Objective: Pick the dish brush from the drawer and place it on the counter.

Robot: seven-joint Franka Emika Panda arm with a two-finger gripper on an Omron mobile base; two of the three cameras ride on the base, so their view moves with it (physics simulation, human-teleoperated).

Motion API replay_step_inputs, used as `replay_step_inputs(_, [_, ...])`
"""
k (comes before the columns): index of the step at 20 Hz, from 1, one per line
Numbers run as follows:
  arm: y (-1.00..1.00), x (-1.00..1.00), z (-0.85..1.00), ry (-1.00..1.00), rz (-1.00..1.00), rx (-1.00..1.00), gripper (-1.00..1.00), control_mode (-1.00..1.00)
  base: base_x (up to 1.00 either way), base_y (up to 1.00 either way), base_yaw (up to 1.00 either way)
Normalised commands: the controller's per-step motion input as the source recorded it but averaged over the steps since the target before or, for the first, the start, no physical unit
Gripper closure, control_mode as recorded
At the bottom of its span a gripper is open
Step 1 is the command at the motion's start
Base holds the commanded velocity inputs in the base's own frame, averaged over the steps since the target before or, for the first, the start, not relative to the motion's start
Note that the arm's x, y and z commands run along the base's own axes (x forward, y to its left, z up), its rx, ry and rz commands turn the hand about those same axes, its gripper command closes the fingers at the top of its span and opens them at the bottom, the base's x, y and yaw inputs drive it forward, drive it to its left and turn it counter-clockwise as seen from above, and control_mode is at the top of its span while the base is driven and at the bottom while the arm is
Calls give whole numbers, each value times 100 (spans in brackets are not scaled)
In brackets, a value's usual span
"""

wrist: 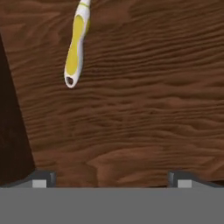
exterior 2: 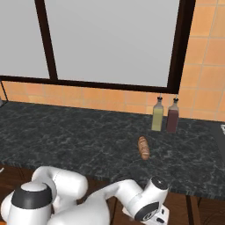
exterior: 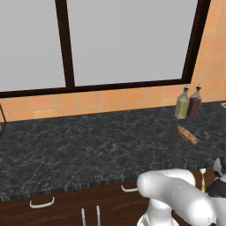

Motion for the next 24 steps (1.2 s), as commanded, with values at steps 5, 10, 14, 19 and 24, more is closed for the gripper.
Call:
replay_step_inputs(5, [-2,0,-44,0,0,0,-100,-100,0,0,0])
replay_step_inputs(10, [0,0,-47,0,0,0,-100,-100,0,0,0])
replay_step_inputs(14, [0,0,-24,0,0,0,-100,-100,0,0,0])
replay_step_inputs(19, [-49,-64,-6,18,-7,6,-100,-100,0,0,0])
replay_step_inputs(24, [-83,-100,16,28,-16,12,-100,-100,0,0,0])
